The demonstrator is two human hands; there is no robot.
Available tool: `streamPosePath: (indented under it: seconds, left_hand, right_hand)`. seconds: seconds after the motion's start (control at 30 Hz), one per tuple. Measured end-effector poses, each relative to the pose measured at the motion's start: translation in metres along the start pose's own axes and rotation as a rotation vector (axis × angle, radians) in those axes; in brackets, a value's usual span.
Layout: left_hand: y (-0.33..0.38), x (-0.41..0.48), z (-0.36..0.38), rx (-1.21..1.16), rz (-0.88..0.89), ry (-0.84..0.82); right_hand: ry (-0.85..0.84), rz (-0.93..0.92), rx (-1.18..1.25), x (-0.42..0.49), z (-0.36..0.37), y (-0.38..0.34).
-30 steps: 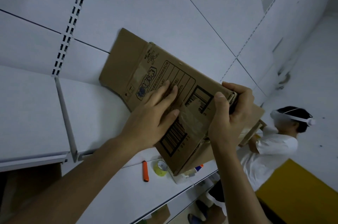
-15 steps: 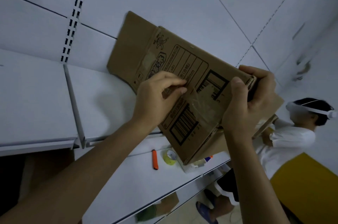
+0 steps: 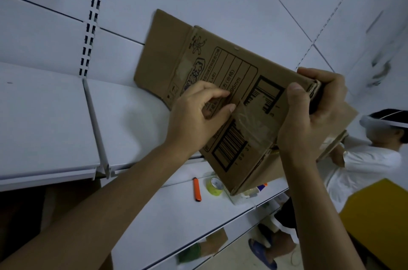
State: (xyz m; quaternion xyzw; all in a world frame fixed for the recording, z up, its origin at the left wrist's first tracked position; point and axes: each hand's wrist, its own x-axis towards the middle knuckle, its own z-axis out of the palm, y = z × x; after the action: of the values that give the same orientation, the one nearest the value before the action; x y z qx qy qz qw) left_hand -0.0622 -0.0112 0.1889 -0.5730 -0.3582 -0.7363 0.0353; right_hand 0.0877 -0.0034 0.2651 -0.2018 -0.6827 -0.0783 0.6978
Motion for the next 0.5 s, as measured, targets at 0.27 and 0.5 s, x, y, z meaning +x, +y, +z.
streamPosePath:
  seconds: [0.27,0.5]
  left_hand:
    - [-0.002,-0.003,0.000,0.032,0.004,-0.099]
    - [0.007,-0.012,-0.002,0.311,0.395,-0.137]
  right_hand:
    - [-0.024,0.001,0.008,0.001,0.001,0.002]
    - [-0.042,0.041,0.044,0.002,0.000,0.005]
